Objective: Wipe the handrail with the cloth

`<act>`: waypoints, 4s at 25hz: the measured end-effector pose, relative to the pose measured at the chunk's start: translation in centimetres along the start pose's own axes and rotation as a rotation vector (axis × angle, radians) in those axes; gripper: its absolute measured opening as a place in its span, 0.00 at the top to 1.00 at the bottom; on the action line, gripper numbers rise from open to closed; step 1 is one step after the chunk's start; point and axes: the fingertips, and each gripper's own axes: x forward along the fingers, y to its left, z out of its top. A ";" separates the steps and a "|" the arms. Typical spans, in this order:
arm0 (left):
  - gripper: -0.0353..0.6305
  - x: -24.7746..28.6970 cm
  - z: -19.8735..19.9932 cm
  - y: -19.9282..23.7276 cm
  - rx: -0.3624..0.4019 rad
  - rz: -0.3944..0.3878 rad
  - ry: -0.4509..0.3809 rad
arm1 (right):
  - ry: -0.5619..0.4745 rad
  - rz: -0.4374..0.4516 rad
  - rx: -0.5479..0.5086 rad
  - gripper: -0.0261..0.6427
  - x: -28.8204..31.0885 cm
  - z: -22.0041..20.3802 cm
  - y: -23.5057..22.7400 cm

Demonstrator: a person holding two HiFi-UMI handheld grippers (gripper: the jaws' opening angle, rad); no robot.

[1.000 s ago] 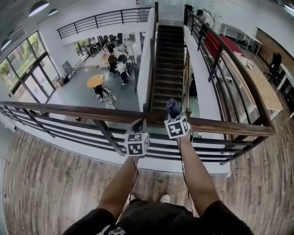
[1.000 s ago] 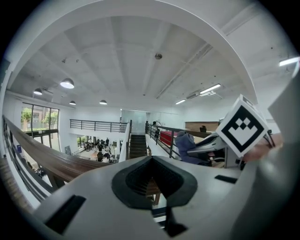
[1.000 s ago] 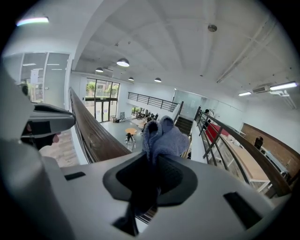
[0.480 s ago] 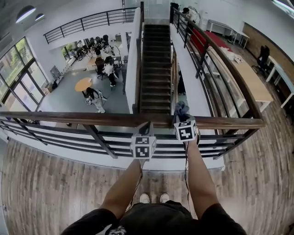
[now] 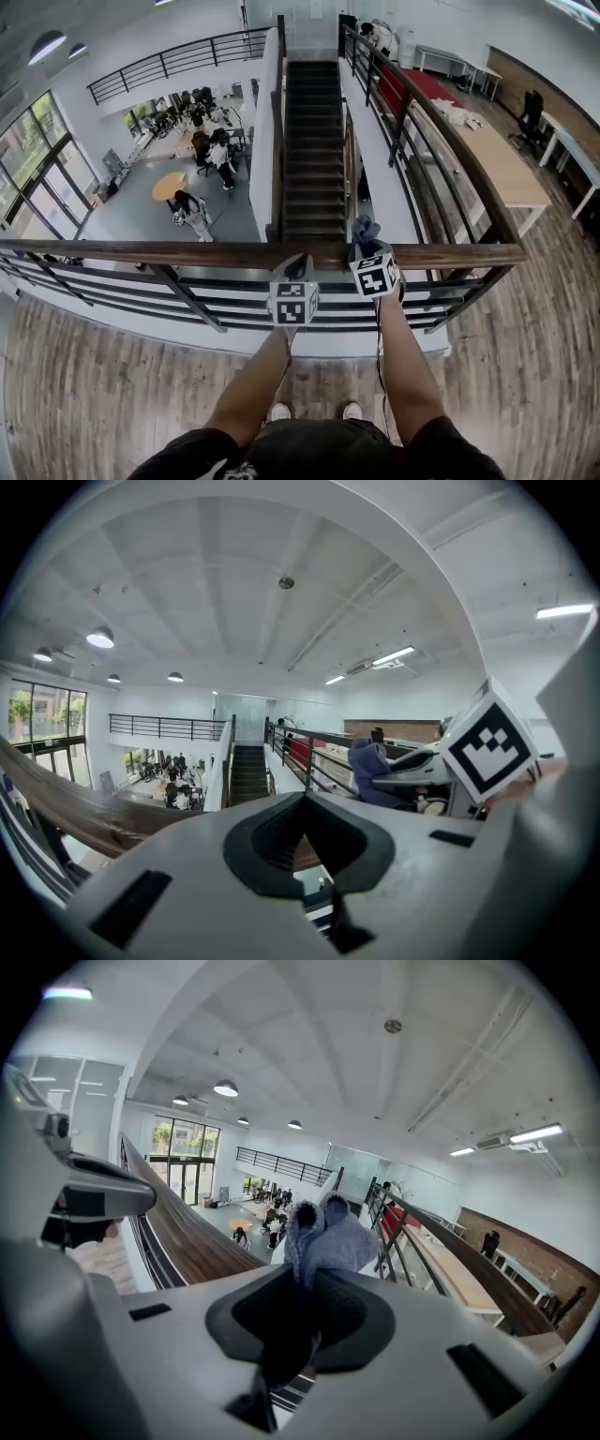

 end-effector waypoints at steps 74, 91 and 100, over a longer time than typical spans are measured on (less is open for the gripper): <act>0.94 -2.2 -10.3 0.0 -0.103 0.063 -0.016 | -0.348 0.083 0.258 0.86 -7.7 -4.8 6.5; 0.94 -15.0 -20.8 38.6 -0.144 0.408 0.018 | -0.214 0.499 0.231 0.86 12.6 3.6 48.1; 0.94 -16.4 -22.6 50.3 -0.233 0.441 0.025 | -0.104 0.576 0.177 0.86 20.9 7.5 61.2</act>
